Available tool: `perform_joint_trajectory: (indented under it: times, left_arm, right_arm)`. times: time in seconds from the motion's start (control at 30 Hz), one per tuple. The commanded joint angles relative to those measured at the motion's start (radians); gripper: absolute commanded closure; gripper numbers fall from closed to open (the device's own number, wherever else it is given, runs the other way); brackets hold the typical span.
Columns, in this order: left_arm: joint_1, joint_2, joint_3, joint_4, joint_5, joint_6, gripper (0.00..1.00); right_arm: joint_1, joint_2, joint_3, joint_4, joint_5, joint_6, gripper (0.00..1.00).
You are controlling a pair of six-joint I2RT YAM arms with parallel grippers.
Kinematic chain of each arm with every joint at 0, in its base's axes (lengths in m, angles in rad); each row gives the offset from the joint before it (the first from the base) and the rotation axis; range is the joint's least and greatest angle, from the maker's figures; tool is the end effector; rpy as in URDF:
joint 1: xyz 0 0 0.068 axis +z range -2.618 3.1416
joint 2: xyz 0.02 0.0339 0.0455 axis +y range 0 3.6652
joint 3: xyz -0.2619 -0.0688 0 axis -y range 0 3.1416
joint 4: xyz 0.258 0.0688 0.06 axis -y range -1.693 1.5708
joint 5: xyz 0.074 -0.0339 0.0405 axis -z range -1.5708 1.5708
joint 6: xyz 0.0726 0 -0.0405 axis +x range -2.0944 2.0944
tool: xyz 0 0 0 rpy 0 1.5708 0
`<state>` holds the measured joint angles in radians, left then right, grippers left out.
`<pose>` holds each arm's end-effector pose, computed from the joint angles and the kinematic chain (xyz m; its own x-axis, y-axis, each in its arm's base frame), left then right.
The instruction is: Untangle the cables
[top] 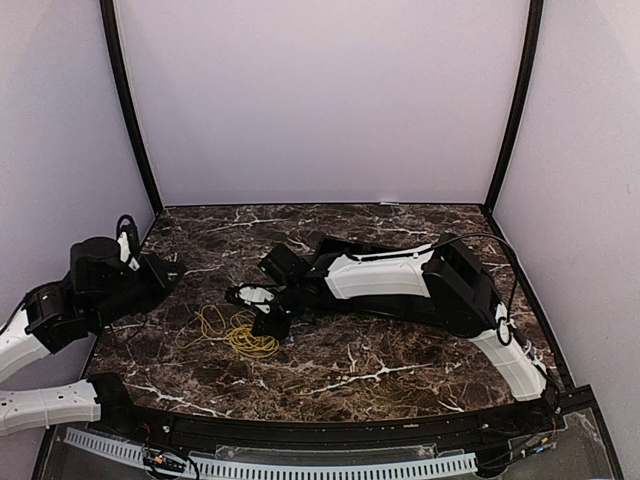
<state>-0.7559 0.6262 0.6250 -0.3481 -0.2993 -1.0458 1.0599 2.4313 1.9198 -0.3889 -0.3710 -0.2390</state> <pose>0.1606 -0.1220 0.2776 -0.5176 -0.6484 -0.5583 0.0120 0.6469 -0.7625 0.2513 0.5022 0.0993 -0.1537 -0.7255 -0.6709 -0.9876 0.0900 0.1289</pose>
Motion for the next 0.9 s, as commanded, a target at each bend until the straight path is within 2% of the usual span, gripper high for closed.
perform_joint_trajectory:
  times: [0.0,0.07,0.17,0.37,0.47,0.5,0.6,0.7,0.87]
  left_arm:
    - [-0.001,-0.018,0.120,-0.228,-0.131,0.133,1.00]
    - [0.000,-0.008,0.157,-0.245,-0.117,0.140,1.00]
    - [-0.002,0.025,0.124,-0.240,0.002,0.110,1.00]
    - [-0.002,0.087,-0.089,-0.066,0.307,0.045,0.91]
    - [-0.003,0.089,-0.159,-0.034,0.337,-0.004,0.77]
    - [-0.003,0.087,-0.169,-0.032,0.335,-0.028,0.68]
    - [-0.003,0.088,-0.220,-0.013,0.326,-0.068,0.59]
    - [-0.003,0.100,-0.289,0.067,0.332,-0.116,0.59]
    - [-0.003,0.142,-0.370,0.206,0.350,-0.190,0.69]
  right_arm:
    - [-0.003,0.034,0.005,-0.015,0.003,0.015,1.00]
    - [-0.003,0.014,-0.006,-0.009,0.003,0.015,1.00]
    - [-0.003,-0.014,-0.021,0.003,0.016,0.012,1.00]
    - [-0.011,-0.004,-0.022,0.004,0.021,0.024,1.00]
    - [-0.015,0.009,-0.019,0.005,0.000,0.037,1.00]
    - [-0.016,0.013,-0.017,0.004,-0.004,0.040,1.00]
    - [-0.018,0.025,-0.008,-0.001,-0.012,0.046,1.00]
    - [-0.017,0.032,0.005,-0.005,-0.014,0.049,1.00]
    - [-0.017,0.030,0.002,-0.006,-0.016,0.050,1.00]
